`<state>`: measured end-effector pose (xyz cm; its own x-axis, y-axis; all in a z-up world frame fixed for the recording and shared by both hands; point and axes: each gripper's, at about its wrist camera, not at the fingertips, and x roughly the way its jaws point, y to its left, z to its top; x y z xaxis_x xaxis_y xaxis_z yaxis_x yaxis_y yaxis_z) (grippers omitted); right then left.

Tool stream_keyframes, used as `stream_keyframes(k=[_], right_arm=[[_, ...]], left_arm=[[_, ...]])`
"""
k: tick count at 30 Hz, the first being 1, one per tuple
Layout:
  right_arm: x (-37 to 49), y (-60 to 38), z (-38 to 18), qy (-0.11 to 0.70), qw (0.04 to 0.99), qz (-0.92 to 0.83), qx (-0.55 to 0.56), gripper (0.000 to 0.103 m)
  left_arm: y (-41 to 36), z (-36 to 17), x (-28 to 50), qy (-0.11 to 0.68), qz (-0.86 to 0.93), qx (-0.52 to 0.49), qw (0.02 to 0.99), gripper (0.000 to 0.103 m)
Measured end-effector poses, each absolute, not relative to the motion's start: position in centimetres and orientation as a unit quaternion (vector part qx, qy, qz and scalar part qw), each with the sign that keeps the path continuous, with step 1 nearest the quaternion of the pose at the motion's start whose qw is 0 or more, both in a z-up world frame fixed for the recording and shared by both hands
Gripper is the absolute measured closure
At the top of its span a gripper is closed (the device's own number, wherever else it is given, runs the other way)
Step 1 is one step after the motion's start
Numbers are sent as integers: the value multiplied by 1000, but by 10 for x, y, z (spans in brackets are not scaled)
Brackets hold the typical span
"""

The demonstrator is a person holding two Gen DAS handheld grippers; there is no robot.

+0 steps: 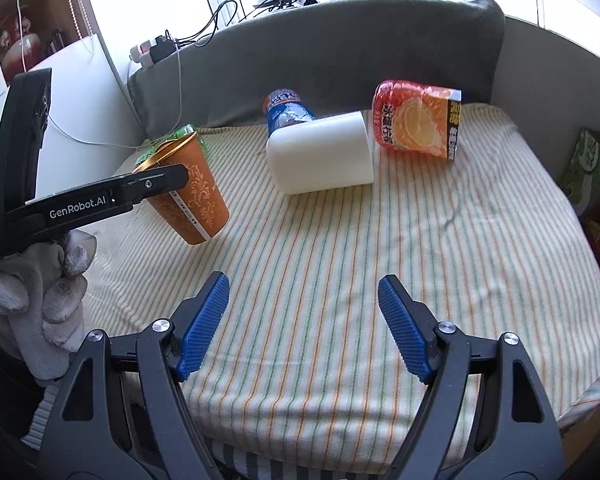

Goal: Flip cup upright

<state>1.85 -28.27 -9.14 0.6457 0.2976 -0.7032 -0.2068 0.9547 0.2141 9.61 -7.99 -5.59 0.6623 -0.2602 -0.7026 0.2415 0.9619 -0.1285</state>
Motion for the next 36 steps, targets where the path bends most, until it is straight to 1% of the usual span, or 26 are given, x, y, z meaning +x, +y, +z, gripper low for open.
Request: stream_keyframes(k=[7,17,36], right_arm=[[12,-279,-88,380,918,113,24,23],[12,-278,-86,369,925,87,9,23],[14,-275,-83,366,926,88,9,23]], left_arm=[[-84,-59,95,380,-132,5,915,38],[-88,-72,95,385,-138,17,912,38],[-93,-76,91,383,-143,27,912,38]])
